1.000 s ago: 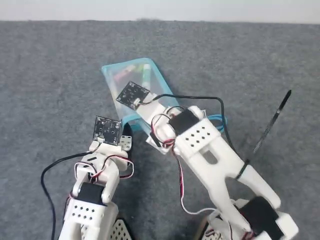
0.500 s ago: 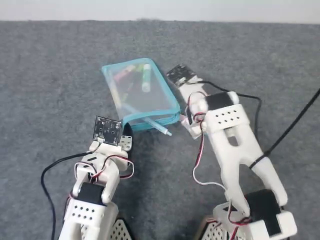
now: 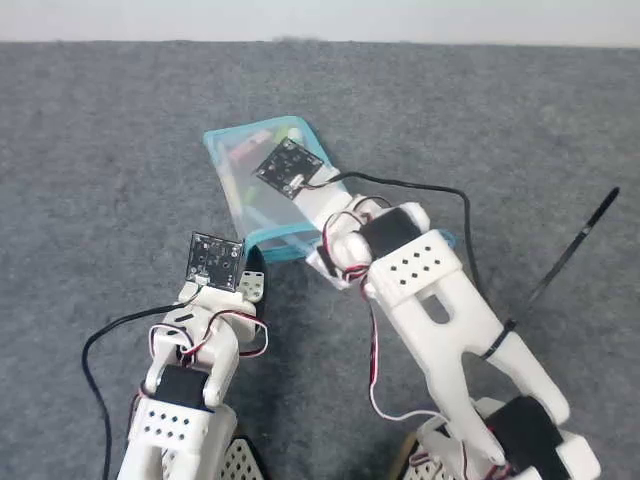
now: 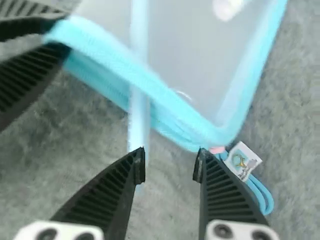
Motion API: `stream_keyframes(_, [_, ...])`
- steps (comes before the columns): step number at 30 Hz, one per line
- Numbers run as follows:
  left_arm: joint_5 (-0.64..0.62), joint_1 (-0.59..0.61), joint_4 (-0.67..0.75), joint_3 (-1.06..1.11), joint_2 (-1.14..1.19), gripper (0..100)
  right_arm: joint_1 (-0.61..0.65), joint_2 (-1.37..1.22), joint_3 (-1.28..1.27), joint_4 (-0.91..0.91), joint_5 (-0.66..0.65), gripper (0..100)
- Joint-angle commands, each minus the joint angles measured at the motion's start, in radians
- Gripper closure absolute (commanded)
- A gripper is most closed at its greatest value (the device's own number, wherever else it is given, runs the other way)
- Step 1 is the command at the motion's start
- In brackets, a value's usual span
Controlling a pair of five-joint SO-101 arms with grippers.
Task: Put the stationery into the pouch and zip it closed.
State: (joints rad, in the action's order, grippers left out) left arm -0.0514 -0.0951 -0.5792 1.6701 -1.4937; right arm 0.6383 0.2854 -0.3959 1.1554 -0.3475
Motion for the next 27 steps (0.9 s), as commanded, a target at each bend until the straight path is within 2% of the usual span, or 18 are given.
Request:
stream_keyframes(1, [0.006, 0.003, 0.012, -0.068, -0.018, 99, 0.038, 0.087, 0.051, -0.007, 0.017, 83.6])
stream_keyframes(7, [0.006, 0.003, 0.012, -0.070, -0.018, 99, 0.091, 0.128, 0.006, 0.015, 0.011, 83.6])
stream_keyframes(18, [0.006, 0.003, 0.012, -0.067, -0.018, 99, 0.059, -0.021, -0.051, -0.150, 0.008, 83.8])
stream_keyframes(27, [0.006, 0.003, 0.012, -0.067, -0.018, 99, -0.031, -0.091, -0.011, -0.166, 0.008, 99.8])
